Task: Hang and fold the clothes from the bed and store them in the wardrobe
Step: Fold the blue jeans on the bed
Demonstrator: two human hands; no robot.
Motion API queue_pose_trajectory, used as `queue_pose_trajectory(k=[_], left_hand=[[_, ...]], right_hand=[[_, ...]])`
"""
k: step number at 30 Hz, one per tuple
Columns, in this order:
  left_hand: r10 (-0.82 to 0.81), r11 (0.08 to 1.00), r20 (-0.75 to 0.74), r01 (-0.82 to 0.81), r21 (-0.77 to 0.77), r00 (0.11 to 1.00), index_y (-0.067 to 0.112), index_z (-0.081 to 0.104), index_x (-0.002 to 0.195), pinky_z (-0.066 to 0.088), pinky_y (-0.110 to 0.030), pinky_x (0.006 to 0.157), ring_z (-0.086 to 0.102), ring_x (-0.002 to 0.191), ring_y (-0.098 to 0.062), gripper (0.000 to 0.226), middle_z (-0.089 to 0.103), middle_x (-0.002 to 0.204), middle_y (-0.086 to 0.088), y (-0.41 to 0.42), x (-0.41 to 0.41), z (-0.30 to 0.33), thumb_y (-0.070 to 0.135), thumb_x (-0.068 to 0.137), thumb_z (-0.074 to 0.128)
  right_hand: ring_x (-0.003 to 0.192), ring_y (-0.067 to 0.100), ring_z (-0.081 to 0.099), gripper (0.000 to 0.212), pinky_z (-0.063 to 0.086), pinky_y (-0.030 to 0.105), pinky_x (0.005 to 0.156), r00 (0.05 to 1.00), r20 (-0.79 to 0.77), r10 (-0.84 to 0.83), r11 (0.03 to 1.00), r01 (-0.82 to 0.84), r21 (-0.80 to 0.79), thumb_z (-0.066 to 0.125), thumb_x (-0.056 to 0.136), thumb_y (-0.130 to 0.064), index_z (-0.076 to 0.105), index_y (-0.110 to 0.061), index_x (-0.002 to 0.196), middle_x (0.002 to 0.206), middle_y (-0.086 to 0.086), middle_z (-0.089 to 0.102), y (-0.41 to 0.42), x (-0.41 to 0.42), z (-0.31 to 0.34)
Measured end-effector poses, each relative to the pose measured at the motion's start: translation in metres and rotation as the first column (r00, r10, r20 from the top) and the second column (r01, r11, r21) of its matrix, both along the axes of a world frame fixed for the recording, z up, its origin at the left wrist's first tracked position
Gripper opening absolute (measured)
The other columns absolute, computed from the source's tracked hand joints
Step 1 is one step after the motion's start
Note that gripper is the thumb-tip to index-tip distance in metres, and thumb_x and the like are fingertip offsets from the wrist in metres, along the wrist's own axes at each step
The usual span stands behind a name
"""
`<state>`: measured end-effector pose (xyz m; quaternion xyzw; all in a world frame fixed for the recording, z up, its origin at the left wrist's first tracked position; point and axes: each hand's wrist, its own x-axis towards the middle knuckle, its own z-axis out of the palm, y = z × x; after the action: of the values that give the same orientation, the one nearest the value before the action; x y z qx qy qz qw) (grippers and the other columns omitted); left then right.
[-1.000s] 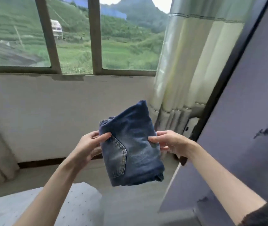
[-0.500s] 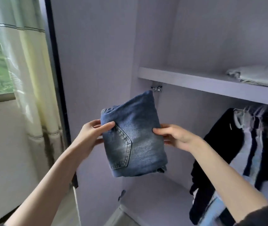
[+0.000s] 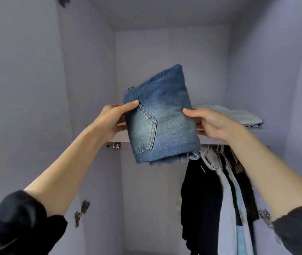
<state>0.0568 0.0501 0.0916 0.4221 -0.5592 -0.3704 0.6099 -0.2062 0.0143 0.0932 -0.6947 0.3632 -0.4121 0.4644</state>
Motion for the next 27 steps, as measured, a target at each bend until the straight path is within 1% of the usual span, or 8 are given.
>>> queue_pose_trajectory(k=[7, 13, 17, 21, 22, 24, 25, 27], left_hand=[[-0.088, 0.996, -0.009, 0.088, 0.021, 0.996, 0.012, 0.066, 0.099, 0.054, -0.026, 0.061, 0.068, 0.069, -0.012, 0.038, 0.073, 0.077, 0.002, -0.089, -0.012, 0.05, 0.035, 0.071, 0.079], [-0.138, 0.985, -0.008, 0.138, 0.106, 0.99, 0.013, 0.064, 0.1, 0.055, -0.025, 0.057, 0.066, 0.076, -0.017, 0.04, 0.068, 0.091, -0.005, -0.155, -0.019, 0.057, 0.04, 0.073, 0.076], [-0.089, 0.964, -0.083, 0.107, 0.243, 0.993, 0.01, 0.061, 0.096, 0.054, -0.025, 0.048, 0.067, 0.064, -0.019, 0.037, 0.064, 0.087, -0.008, -0.209, -0.025, 0.047, 0.038, 0.077, 0.074], [-0.054, 0.91, 0.127, -0.004, 0.415, 0.99, 0.004, 0.057, 0.108, 0.055, -0.028, 0.051, 0.066, 0.068, -0.023, 0.042, 0.064, 0.092, -0.015, -0.243, -0.009, 0.029, 0.036, 0.083, 0.069], [-0.034, 0.898, 0.199, -0.058, 0.437, 0.979, 0.004, 0.057, 0.11, 0.056, -0.028, 0.052, 0.064, 0.07, -0.022, 0.04, 0.063, 0.096, -0.016, -0.247, -0.007, 0.026, 0.034, 0.085, 0.067], [0.017, 0.908, 0.355, -0.163, 0.386, 0.935, 0.008, 0.056, 0.112, 0.054, -0.024, 0.05, 0.061, 0.068, -0.018, 0.033, 0.061, 0.103, -0.012, -0.252, -0.007, 0.023, 0.031, 0.089, 0.064], [0.031, 0.929, 0.442, -0.188, 0.318, 0.897, 0.013, 0.052, 0.118, 0.054, -0.024, 0.053, 0.061, 0.072, -0.016, 0.035, 0.06, 0.11, -0.007, -0.252, -0.008, 0.026, 0.032, 0.09, 0.061], [0.001, 0.98, 0.626, -0.124, 0.152, 0.78, 0.026, 0.045, 0.131, 0.053, -0.027, 0.08, 0.06, 0.099, -0.014, 0.043, 0.053, 0.126, 0.003, -0.248, -0.012, 0.036, 0.04, 0.091, 0.056]], right_hand=[[0.081, 0.015, 0.058, 0.041, 0.041, 0.029, 0.082, 0.985, 0.034, -0.167, 0.986, 0.167, -0.007, 0.07, 0.059, -0.043, 0.063, -0.018, 0.089, 0.083, -0.002, 0.066, -0.057, -0.008, 0.038], [0.085, 0.019, 0.062, 0.058, 0.049, 0.031, 0.083, 0.971, -0.015, -0.238, 0.971, 0.238, -0.006, 0.074, 0.053, -0.049, 0.063, -0.015, 0.098, 0.09, 0.003, 0.068, -0.111, -0.017, 0.062], [0.101, 0.027, 0.057, 0.062, 0.04, 0.043, 0.106, 0.97, -0.077, -0.229, 0.968, 0.235, 0.083, 0.074, 0.051, -0.051, 0.059, -0.01, 0.096, 0.105, 0.011, 0.062, -0.165, -0.011, 0.06], [0.103, 0.024, 0.063, 0.059, 0.048, 0.04, 0.098, 0.946, -0.234, -0.223, 0.958, 0.257, 0.126, 0.071, 0.072, -0.052, 0.063, -0.007, 0.109, 0.106, 0.014, 0.068, -0.215, 0.005, 0.046], [0.086, 0.017, 0.067, 0.042, 0.055, 0.032, 0.081, 0.931, -0.273, -0.242, 0.954, 0.28, 0.109, 0.067, 0.081, -0.046, 0.065, -0.007, 0.098, 0.089, 0.011, 0.07, -0.227, 0.009, 0.041], [0.049, 0.009, 0.055, 0.026, 0.044, 0.02, 0.046, 0.884, -0.353, -0.306, 0.938, 0.343, 0.045, 0.057, 0.091, -0.029, 0.056, -0.012, 0.072, 0.056, 0.002, 0.059, -0.244, 0.012, 0.034], [0.049, 0.01, 0.052, 0.025, 0.04, 0.021, 0.046, 0.867, -0.375, -0.329, 0.935, 0.356, 0.004, 0.055, 0.092, -0.026, 0.054, -0.012, 0.071, 0.057, 0.0, 0.056, -0.248, 0.01, 0.035], [0.068, 0.013, 0.057, 0.019, 0.043, 0.023, 0.057, 0.89, -0.353, -0.289, 0.955, 0.293, -0.044, 0.059, 0.092, -0.029, 0.063, -0.011, 0.087, 0.081, 0.002, 0.063, -0.252, 0.006, 0.044]])
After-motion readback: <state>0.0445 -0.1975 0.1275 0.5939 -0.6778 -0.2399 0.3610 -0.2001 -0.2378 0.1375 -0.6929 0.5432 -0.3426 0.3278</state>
